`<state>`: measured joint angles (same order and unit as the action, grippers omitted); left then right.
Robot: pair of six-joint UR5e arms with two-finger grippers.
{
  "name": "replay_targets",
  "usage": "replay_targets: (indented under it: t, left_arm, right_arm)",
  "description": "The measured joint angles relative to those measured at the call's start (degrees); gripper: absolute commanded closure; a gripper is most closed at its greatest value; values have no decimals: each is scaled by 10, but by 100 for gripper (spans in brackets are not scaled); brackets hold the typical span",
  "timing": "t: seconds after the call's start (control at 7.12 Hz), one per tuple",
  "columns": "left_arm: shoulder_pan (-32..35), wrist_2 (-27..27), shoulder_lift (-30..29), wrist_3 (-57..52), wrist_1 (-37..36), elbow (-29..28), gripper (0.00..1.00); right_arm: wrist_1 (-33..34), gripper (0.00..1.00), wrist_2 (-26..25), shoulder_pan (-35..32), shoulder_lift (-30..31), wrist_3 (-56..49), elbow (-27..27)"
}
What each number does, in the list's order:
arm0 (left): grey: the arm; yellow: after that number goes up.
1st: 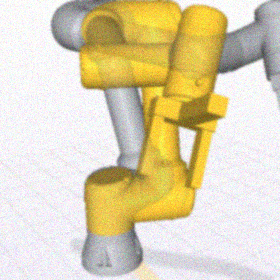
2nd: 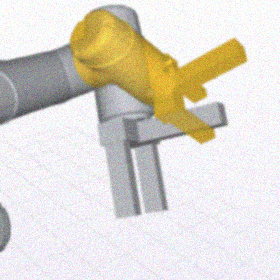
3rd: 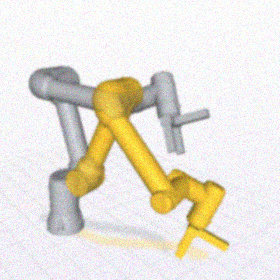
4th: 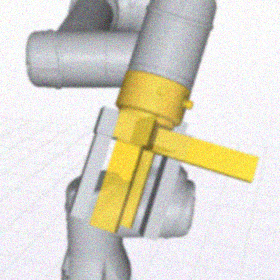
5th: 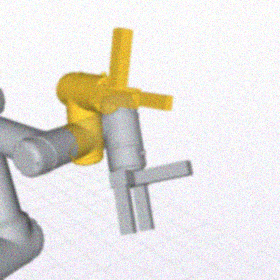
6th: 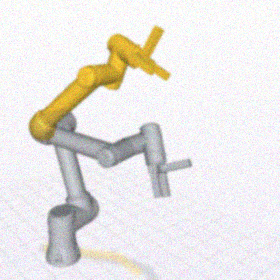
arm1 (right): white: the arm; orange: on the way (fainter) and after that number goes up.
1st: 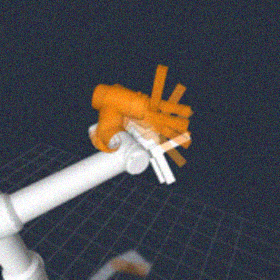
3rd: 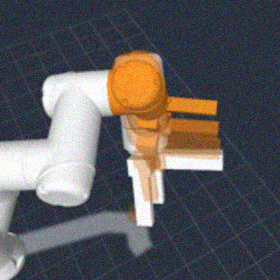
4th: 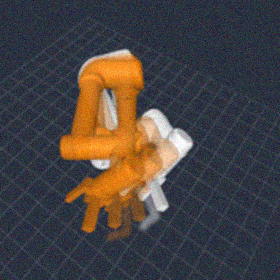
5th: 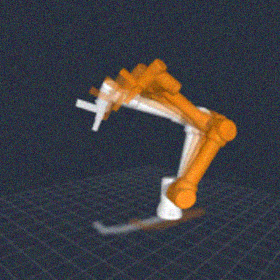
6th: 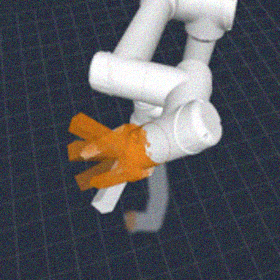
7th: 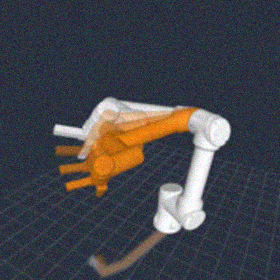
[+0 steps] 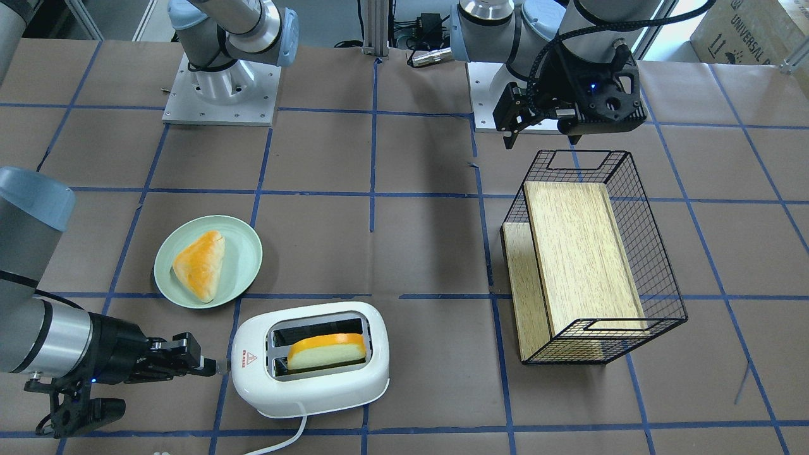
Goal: Press toaster with right arm
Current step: 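Press the toaster lever down with the right gripper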
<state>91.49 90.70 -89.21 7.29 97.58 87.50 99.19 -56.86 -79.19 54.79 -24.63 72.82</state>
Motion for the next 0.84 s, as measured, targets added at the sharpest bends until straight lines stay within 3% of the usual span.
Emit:
replay_targets:
  t: [0.84]
  left_arm:
    - [0, 0, 0, 0, 0, 0, 0]
  right_arm:
    - [2, 95, -1, -11, -40, -4, -1]
